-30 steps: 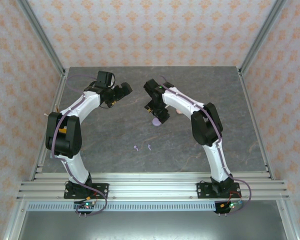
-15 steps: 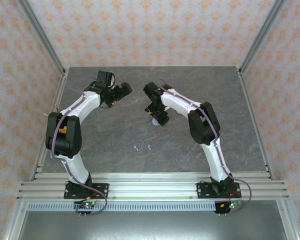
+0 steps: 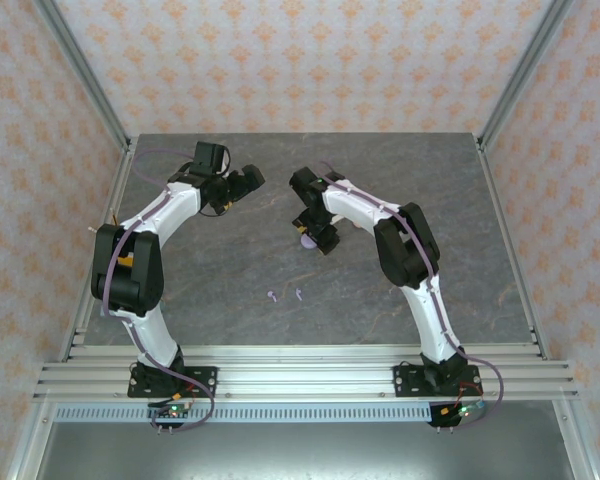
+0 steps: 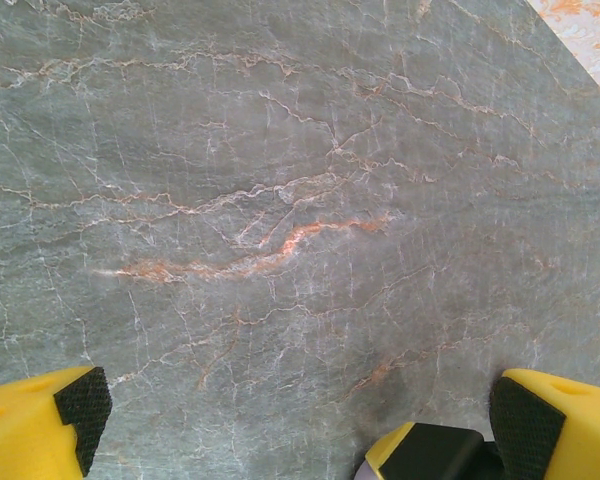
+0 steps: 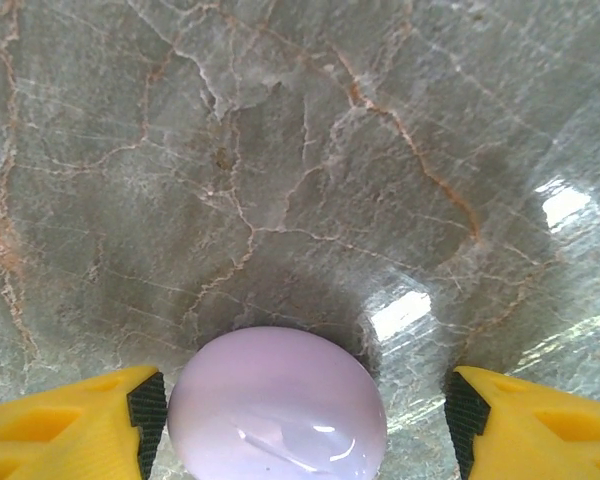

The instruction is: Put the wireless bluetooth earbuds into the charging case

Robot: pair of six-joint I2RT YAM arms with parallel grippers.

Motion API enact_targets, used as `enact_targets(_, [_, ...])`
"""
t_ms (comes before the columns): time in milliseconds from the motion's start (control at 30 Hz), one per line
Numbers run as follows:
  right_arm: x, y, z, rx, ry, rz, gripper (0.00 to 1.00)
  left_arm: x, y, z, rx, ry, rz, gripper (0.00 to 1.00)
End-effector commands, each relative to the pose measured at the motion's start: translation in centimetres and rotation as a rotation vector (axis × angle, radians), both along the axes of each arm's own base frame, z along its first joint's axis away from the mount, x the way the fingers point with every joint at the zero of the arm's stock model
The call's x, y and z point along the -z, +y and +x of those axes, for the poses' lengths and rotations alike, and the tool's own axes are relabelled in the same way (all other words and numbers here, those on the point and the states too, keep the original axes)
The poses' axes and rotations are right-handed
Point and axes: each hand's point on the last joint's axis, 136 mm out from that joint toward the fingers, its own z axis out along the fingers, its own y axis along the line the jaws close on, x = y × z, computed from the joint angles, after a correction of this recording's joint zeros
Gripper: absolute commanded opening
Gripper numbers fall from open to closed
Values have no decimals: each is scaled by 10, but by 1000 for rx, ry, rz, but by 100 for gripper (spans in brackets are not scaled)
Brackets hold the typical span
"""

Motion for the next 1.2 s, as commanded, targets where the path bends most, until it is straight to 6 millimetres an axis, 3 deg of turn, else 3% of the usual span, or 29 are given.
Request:
enact_targets(0, [11, -1, 1, 13, 22, -8, 74, -5, 3, 9, -9, -25, -14, 100])
enact_targets(567, [17, 15, 6, -46, 34, 34, 68, -3, 3, 10, -14, -22, -20, 100])
enact_targets(767, [17, 15, 7, -97, 31, 25, 59, -4, 2, 9, -13, -25, -20, 100])
enact_targets(1033, [6, 23, 9, -405, 37, 28, 48, -5, 2, 8, -10, -26, -19, 100])
enact_targets(1167, [6, 9, 0, -572, 84, -35, 47, -7, 2, 9, -11, -30, -20, 100])
